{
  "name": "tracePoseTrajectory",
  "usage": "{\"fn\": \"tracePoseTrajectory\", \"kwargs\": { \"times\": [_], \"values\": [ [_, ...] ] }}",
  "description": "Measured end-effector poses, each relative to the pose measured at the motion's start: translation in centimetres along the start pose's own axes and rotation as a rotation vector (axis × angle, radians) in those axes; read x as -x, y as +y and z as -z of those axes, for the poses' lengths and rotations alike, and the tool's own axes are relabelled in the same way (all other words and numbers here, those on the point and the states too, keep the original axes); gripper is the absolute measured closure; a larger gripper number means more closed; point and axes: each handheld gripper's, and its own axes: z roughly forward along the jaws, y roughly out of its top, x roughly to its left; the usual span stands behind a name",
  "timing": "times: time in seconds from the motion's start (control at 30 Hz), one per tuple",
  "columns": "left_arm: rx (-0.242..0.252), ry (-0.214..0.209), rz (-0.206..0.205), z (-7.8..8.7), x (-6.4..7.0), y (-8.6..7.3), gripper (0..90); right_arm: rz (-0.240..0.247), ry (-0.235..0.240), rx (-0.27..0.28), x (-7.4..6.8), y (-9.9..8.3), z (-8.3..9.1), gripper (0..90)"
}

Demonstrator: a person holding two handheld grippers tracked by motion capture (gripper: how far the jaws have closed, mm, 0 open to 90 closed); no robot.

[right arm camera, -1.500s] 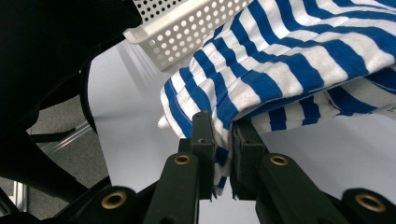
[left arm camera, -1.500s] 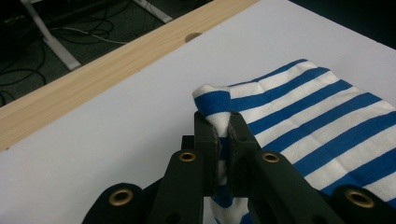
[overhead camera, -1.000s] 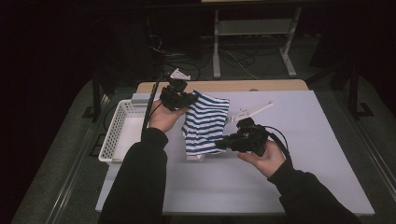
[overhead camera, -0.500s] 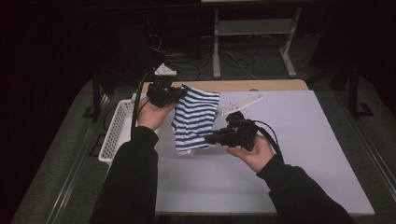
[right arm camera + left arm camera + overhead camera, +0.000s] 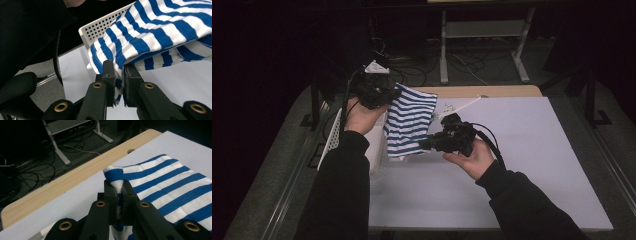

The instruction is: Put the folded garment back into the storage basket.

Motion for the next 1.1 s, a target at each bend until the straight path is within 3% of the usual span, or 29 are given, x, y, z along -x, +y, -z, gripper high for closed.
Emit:
{"fn": "tracePoseTrajectory", "kwargs": {
  "times": [0.37, 0.67, 1.1],
  "values": [
    [0.013, 0.013, 0.014, 1.5, -1.3, 0.3, 84.6, 0.021, 0.012, 0.007, -0.8, 1.8, -0.8, 80.2],
    [-0.011, 0.031, -0.013, 2.4, -2.4, 1.0, 84.5, 0.033, 0.023, 0.006, -1.2, 3.1, -1.7, 80.2],
    [-0.008, 0.046, -0.011, 5.0, -4.5, 1.2, 84.5, 0.058, 0.026, 0.017, -2.4, 5.3, -2.6, 80.2]
  ]
}}
